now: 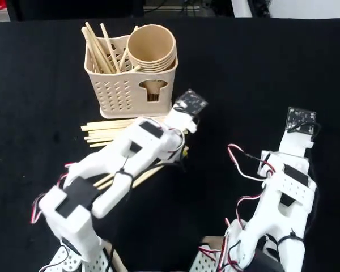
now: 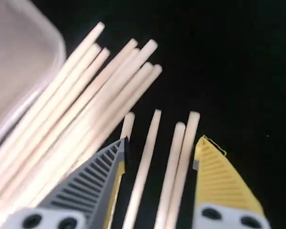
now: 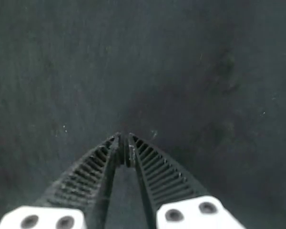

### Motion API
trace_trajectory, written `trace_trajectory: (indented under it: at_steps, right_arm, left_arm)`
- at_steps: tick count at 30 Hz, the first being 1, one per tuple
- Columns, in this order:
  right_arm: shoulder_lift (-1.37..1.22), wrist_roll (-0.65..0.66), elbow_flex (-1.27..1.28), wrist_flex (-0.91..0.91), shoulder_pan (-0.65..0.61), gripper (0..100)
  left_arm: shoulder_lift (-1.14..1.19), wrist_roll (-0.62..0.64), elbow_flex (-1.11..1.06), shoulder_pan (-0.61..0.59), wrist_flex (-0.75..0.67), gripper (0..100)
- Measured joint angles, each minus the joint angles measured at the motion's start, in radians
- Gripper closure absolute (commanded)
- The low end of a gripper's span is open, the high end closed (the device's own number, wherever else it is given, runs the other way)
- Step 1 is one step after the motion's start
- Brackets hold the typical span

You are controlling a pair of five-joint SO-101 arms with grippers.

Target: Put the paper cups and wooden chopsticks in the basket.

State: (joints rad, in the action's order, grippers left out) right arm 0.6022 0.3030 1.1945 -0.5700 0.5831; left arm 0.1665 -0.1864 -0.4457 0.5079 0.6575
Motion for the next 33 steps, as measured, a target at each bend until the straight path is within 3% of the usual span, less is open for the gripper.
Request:
trace_trajectory:
  at_steps: [5,11,28,33]
  right_arm:
    - [-0.002,0.011,0.000,0.000,-0.009,97.5]
    - [-0.002,0.011,0.000,0.000,-0.032,97.5]
    - [-0.002,0.011,0.000,0.000,-0.035,97.5]
    - [-0.002,0.011,0.000,0.000,-0.035,97.5]
  left_arm:
    - [0.061,-0.120,0.078,0.002,0.018,76]
    - [0.066,-0.160,0.155,-0.041,0.087,76]
    - [0.183,-0.107,0.262,-0.061,0.233,77]
    - [0.261,-0.084,0.377,-0.060,0.333,87]
